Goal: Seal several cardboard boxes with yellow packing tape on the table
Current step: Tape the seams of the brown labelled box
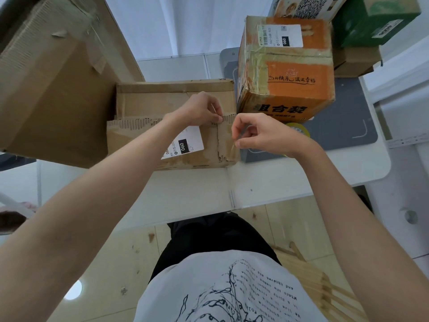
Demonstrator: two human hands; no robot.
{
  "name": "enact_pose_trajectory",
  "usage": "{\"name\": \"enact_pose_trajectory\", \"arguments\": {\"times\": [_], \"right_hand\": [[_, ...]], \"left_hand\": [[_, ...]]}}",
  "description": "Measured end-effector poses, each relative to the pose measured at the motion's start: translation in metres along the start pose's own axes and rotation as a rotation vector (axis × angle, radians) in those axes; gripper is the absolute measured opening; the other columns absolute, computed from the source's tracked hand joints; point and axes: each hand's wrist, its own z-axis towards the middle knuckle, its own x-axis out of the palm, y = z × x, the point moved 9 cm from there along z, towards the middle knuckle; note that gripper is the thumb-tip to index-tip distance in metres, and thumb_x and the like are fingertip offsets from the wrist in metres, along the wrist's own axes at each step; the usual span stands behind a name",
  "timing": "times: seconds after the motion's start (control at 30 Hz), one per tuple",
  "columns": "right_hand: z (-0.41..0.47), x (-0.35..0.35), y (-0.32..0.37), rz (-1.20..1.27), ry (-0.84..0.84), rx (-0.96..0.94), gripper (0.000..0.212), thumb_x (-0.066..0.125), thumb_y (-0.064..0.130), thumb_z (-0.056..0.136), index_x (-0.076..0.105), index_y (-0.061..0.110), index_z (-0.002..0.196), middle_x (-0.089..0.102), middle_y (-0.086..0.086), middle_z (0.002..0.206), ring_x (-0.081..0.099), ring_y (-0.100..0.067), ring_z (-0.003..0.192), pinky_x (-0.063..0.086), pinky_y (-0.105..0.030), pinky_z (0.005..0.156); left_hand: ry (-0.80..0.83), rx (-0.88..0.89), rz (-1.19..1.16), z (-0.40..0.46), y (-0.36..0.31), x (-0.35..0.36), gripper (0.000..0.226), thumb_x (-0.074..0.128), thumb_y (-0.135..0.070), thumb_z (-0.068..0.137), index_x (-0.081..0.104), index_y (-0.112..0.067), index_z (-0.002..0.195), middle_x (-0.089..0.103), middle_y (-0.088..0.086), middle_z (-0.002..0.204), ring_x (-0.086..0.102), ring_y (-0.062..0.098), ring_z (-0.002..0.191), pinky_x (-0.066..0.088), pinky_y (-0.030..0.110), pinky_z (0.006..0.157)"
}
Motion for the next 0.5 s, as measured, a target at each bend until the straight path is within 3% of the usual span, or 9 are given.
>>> {"name": "enact_pose_trajectory", "arguments": {"times": [0.13, 0.27, 0.5], "right_hand": [[0.006, 0.002, 0.002, -0.049, 0.004, -0.018, 0.011, 0.07, 0.009, 0.092, 0.063, 0.016, 0.097, 0.069, 0.001, 0.098, 0.066, -0.007, 0.084, 0.056, -0.026, 0.082], [0.014, 0.003, 0.005, -0.061, 0.015, -0.022, 0.013, 0.072, 0.01, 0.092, 0.063, 0.017, 0.098, 0.073, 0.003, 0.096, 0.069, -0.008, 0.088, 0.056, -0.023, 0.082], [0.039, 0.007, 0.006, -0.144, 0.003, -0.013, 0.016, 0.074, 0.014, 0.091, 0.06, 0.022, 0.095, 0.073, 0.007, 0.091, 0.067, 0.001, 0.082, 0.049, -0.016, 0.077]], "left_hand": [[-0.014, 0.027, -0.044, -0.003, -0.002, -0.002, 0.01, 0.08, -0.015, 0.086, 0.072, -0.017, 0.092, 0.067, -0.01, 0.08, 0.059, -0.002, 0.073, 0.039, 0.003, 0.062], [-0.028, 0.003, -0.081, -0.003, 0.003, -0.001, 0.01, 0.08, -0.014, 0.085, 0.071, -0.017, 0.089, 0.07, -0.007, 0.079, 0.064, 0.002, 0.074, 0.047, 0.014, 0.07], [-0.055, 0.003, -0.129, -0.003, 0.006, -0.001, 0.01, 0.079, -0.011, 0.084, 0.07, -0.012, 0.088, 0.073, 0.001, 0.08, 0.066, 0.005, 0.069, 0.052, 0.017, 0.065]]}}
